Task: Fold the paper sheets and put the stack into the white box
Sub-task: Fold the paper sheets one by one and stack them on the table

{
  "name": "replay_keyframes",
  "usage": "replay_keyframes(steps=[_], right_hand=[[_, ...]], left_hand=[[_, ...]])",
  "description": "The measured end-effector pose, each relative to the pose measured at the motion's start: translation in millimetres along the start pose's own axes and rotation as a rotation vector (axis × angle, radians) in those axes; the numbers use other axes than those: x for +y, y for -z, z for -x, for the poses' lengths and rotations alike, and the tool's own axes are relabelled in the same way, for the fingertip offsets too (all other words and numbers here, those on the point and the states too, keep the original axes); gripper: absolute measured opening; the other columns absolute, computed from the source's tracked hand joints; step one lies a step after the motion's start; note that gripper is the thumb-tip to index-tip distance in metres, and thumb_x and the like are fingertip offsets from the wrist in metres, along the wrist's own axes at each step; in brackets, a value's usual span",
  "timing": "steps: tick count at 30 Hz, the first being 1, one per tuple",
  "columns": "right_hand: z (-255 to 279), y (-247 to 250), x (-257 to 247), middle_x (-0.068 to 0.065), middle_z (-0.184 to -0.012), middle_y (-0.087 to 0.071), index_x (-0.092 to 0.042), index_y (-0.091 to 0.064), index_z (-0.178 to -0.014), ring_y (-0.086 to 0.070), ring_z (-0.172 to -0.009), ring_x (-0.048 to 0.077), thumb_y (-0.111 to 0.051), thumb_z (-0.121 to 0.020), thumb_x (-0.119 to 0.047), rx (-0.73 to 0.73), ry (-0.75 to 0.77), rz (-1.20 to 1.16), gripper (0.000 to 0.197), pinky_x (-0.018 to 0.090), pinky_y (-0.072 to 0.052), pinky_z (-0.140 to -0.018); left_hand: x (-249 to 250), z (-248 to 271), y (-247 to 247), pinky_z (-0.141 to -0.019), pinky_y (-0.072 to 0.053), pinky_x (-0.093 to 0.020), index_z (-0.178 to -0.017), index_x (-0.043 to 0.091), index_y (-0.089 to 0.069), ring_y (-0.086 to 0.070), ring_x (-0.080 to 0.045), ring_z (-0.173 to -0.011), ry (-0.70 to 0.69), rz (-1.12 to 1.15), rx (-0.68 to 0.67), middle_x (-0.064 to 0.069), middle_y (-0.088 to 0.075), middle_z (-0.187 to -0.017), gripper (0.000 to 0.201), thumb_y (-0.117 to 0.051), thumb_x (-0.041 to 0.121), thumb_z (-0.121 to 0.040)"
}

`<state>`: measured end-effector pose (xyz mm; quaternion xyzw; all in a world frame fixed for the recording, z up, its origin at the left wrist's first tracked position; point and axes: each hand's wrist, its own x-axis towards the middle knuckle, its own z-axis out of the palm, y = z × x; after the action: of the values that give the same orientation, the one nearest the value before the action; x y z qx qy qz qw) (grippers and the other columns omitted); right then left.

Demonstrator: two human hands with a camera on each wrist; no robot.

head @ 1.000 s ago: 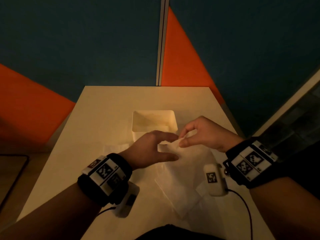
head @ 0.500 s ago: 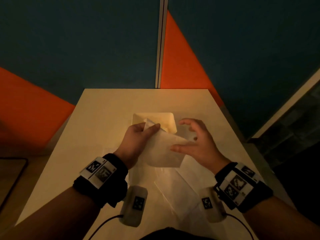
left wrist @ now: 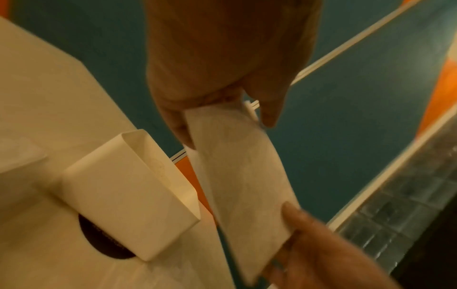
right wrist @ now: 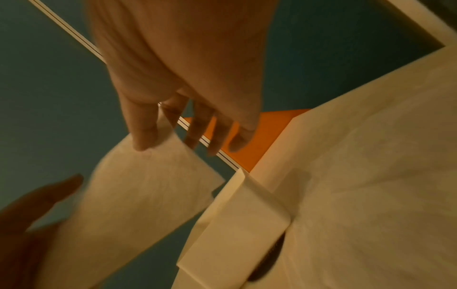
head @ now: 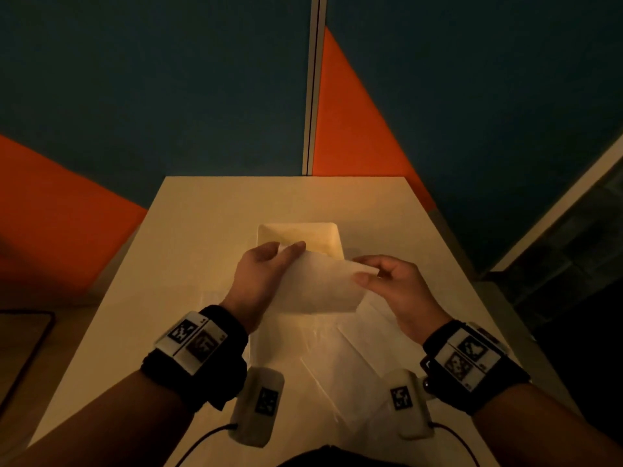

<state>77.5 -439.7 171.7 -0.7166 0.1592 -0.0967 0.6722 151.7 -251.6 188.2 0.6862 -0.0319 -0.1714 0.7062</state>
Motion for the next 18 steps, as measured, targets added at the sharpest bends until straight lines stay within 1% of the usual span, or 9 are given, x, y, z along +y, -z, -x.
replay_keyframes(steps=[2,4,6,8,9,11,13,16,18], right_hand=[[1,3,-9,0.003,-0.078,-0.066,-0.008,-0.066,-0.082,-0.063,-0.07,0.007,-0.068,-0.08,0.001,-0.023,0.039,0.016,0.01,0.017,-0.052,-0.062],[0,5,-16,0.005,-0.075,-0.065,-0.006,-0.064,-0.082,-0.061,-0.067,0.008,-0.067,-0.08,0.003,-0.065,0.092,0.088,0.01,0.02,-0.052,-0.062],[-3,6,-22,0.007,-0.078,-0.067,-0.006,-0.066,-0.086,-0.062,-0.07,0.01,-0.067,-0.081,0.001,-0.124,0.132,0.207,0.009,0.022,-0.053,-0.065],[-6,4,-28,0.004,-0.079,-0.069,-0.008,-0.069,-0.088,-0.062,-0.073,0.006,-0.068,-0.081,-0.001,-0.199,0.173,0.33,0.01,0.02,-0.052,-0.068],[-8,3,-30,0.006,-0.079,-0.069,-0.008,-0.07,-0.087,-0.061,-0.074,0.005,-0.069,-0.081,-0.002,-0.241,0.191,0.384,0.009,0.02,-0.051,-0.07],[-10,1,-35,0.011,-0.082,-0.07,-0.004,-0.072,-0.086,-0.059,-0.075,0.003,-0.07,-0.079,-0.002,-0.322,0.206,0.477,0.008,0.019,-0.049,-0.07],[-12,1,-39,0.013,-0.083,-0.07,-0.001,-0.073,-0.086,-0.059,-0.076,0.004,-0.071,-0.077,0.0,-0.387,0.204,0.532,0.009,0.019,-0.048,-0.07],[-13,0,-45,0.014,-0.087,-0.071,0.0,-0.071,-0.087,-0.062,-0.081,0.009,-0.073,-0.075,0.001,-0.463,0.194,0.54,0.012,0.022,-0.051,-0.077],[-13,-2,-45,0.016,-0.09,-0.071,0.001,-0.07,-0.09,-0.063,-0.082,0.012,-0.073,-0.075,0.001,-0.466,0.194,0.521,0.016,0.026,-0.052,-0.08]], left_hand=[[-5,-5,6,-0.086,-0.05,-0.037,-0.112,0.021,-0.053,-0.057,-0.019,-0.103,-0.111,-0.278,0.137,0.005,-0.06,-0.112,0.05,-0.07,0.048,-0.075],[-7,-6,11,-0.089,-0.043,-0.026,-0.126,0.028,-0.042,-0.044,-0.013,-0.11,-0.297,-0.553,0.163,0.011,-0.048,-0.119,0.069,-0.074,0.051,-0.069],[-5,-3,10,-0.086,-0.041,-0.013,-0.131,0.033,-0.04,-0.039,-0.007,-0.112,-0.473,-0.661,-0.028,0.015,-0.046,-0.12,0.074,-0.076,0.047,-0.068],[-3,-1,9,-0.095,-0.038,-0.015,-0.127,0.039,-0.046,-0.043,0.0,-0.114,-0.622,-0.635,-0.319,0.018,-0.049,-0.122,0.063,-0.074,0.041,-0.07],[-3,0,7,-0.098,-0.037,-0.015,-0.121,0.037,-0.054,-0.044,0.002,-0.117,-0.668,-0.614,-0.453,0.016,-0.05,-0.124,0.053,-0.074,0.031,-0.072],[-3,2,5,-0.097,-0.041,-0.016,-0.102,0.032,-0.068,-0.048,-0.002,-0.119,-0.634,-0.589,-0.637,0.01,-0.052,-0.124,0.035,-0.073,0.01,-0.076],[-4,2,4,-0.091,-0.043,-0.016,-0.091,0.032,-0.072,-0.05,-0.004,-0.115,-0.56,-0.614,-0.693,0.011,-0.052,-0.123,0.031,-0.072,0.004,-0.077],[-8,2,4,-0.081,-0.049,-0.019,-0.093,0.029,-0.072,-0.059,-0.006,-0.097,-0.462,-0.624,-0.765,0.009,-0.058,-0.114,0.032,-0.071,0.001,-0.078],[-12,2,5,-0.071,-0.047,-0.016,-0.094,0.028,-0.074,-0.058,-0.002,-0.077,-0.399,-0.596,-0.75,0.015,-0.064,-0.092,0.034,-0.07,-0.002,-0.077]])
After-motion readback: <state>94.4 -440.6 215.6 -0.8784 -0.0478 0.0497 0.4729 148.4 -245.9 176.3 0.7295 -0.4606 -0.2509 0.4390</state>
